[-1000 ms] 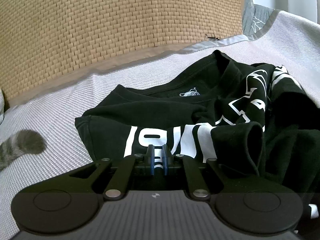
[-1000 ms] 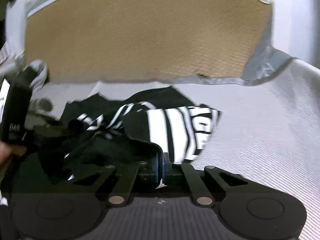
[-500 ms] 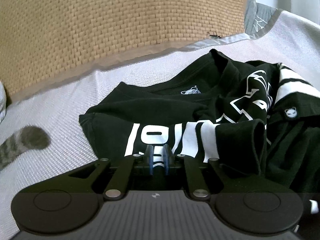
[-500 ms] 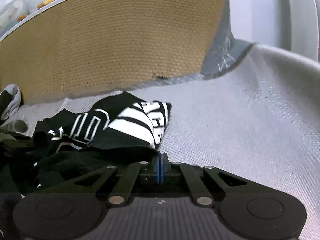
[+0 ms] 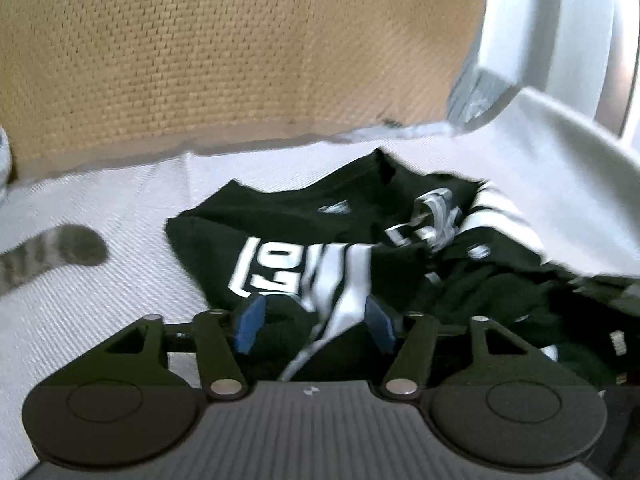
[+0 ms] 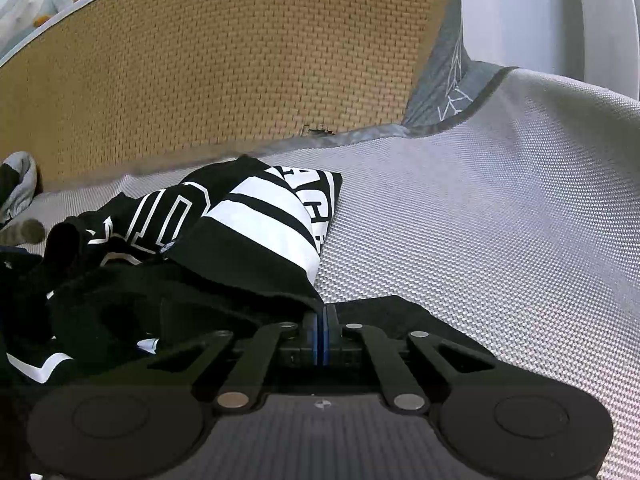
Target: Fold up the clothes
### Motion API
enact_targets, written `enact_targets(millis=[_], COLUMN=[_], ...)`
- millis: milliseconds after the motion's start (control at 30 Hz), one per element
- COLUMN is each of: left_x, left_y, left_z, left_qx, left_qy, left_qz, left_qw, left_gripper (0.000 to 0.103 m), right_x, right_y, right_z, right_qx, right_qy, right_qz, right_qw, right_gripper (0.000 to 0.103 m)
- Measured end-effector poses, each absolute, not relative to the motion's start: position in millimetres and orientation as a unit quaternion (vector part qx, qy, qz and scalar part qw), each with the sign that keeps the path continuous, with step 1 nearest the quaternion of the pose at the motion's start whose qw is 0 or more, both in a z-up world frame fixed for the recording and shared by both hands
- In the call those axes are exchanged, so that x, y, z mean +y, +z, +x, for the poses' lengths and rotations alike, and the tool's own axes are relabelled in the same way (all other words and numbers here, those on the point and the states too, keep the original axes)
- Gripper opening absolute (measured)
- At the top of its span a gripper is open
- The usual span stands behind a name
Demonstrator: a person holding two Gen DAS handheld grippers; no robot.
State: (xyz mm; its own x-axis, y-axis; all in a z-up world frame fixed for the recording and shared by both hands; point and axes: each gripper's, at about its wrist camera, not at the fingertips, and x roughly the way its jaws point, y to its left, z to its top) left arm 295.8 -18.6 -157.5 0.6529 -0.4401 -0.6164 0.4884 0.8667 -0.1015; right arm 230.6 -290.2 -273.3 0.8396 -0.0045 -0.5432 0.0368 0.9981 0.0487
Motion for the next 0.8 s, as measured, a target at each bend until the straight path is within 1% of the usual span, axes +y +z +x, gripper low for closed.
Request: enact_targets(millis=[67,133,300,400,433,467,500,567,600,667,767,800], left_x=[-19,-25,-25,-37,-44,-52,-58,-61,-61,-54,-40,-36], left_y=[-156,-159,-152,-149,-149,-150,-152,-155,-155,-149,-137,-133], left_z=[294,295,286,282,280,279,280,282,283,284,282,282], left_qx=[0.331,0.339,0.336,0.346,0.347,0.349,0.352,0.354,0.356,0.355,0.342,0.338], left_qy=[-0.269,-0.268,-0.291,-0.32,-0.315,-0.303,-0.29,-0.27,-0.263,-0.259,-0.248,-0.243], left_qz=[0.03,0.043,0.03,0.062,0.083,0.106,0.122,0.129,0.127,0.103,0.088,0.09], left_qw=[0.904,0.901,0.896,0.88,0.88,0.881,0.882,0.886,0.888,0.892,0.902,0.905], left_gripper=[0.073,0.074,0.075,0.075,0.072,0.06,0.055,0.041,0.038,0.027,0.02,0.019], right_x=[-291,-291,-292,-293,-293,-293,-293,-294,-294,-295,-296,-296], right_y=[-274,-274,-274,-274,-274,-274,-274,-274,-274,-274,-274,-274], right_z=[231,230,230,230,230,230,230,229,229,229,228,228], right_qx=[0.282,0.282,0.282,0.281,0.281,0.281,0.281,0.28,0.28,0.279,0.279,0.279], right_qy=[-0.01,-0.01,-0.009,-0.008,-0.008,-0.007,-0.007,-0.006,-0.005,-0.004,-0.003,-0.004], right_qz=[0.033,0.037,0.041,0.045,0.047,0.048,0.048,0.05,0.051,0.054,0.055,0.055], right_qw=[0.959,0.959,0.959,0.958,0.958,0.958,0.958,0.959,0.959,0.959,0.959,0.959], right_gripper=[0.003,0.003,0.004,0.004,0.004,0.004,0.004,0.004,0.004,0.004,0.004,0.004])
